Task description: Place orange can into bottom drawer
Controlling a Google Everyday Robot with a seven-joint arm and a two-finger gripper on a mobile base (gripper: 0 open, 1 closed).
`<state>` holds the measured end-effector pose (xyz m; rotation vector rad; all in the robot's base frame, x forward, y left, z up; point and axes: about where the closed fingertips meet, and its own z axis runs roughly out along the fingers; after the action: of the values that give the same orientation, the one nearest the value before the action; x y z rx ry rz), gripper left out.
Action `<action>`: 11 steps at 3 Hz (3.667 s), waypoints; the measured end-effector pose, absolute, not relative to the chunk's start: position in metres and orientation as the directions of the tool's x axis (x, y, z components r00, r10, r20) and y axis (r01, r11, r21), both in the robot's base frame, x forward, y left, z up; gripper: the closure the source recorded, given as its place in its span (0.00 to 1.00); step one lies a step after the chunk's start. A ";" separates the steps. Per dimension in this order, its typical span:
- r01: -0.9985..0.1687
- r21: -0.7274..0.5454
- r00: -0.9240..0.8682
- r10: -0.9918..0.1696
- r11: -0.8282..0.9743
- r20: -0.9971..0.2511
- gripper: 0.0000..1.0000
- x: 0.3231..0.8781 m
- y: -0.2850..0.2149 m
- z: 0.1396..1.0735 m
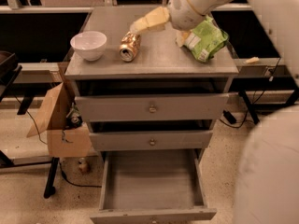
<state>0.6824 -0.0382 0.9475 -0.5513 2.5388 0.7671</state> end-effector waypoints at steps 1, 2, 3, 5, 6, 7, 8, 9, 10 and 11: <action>-0.354 0.510 -0.876 -0.086 0.784 -0.475 0.00 0.728 -0.013 0.943; -0.270 0.520 -0.892 -0.006 0.810 -0.453 0.00 0.758 0.015 0.943; -0.247 0.462 -0.894 -0.016 0.852 -0.448 0.00 0.768 0.036 0.942; -0.230 0.379 -0.903 -0.052 0.896 -0.426 0.00 0.776 0.081 0.917; -0.230 0.379 -0.903 -0.052 0.896 -0.426 0.00 0.776 0.081 0.917; -0.211 0.384 -0.905 -0.031 0.899 -0.425 0.00 0.780 0.079 0.906; -0.148 0.369 -0.913 0.016 0.918 -0.407 0.00 0.783 0.065 0.884; -0.065 0.336 -0.919 0.075 0.940 -0.387 0.00 0.784 0.046 0.862; 0.005 0.295 -0.919 0.120 0.956 -0.375 0.00 0.790 0.033 0.844; 0.035 0.264 -0.903 0.143 0.964 -0.405 0.19 0.796 0.028 0.844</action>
Offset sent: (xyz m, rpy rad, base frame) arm 0.1075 0.0679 0.0049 0.1233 0.0778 -0.3055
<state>0.7964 0.0284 0.8443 0.1275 2.6817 0.3493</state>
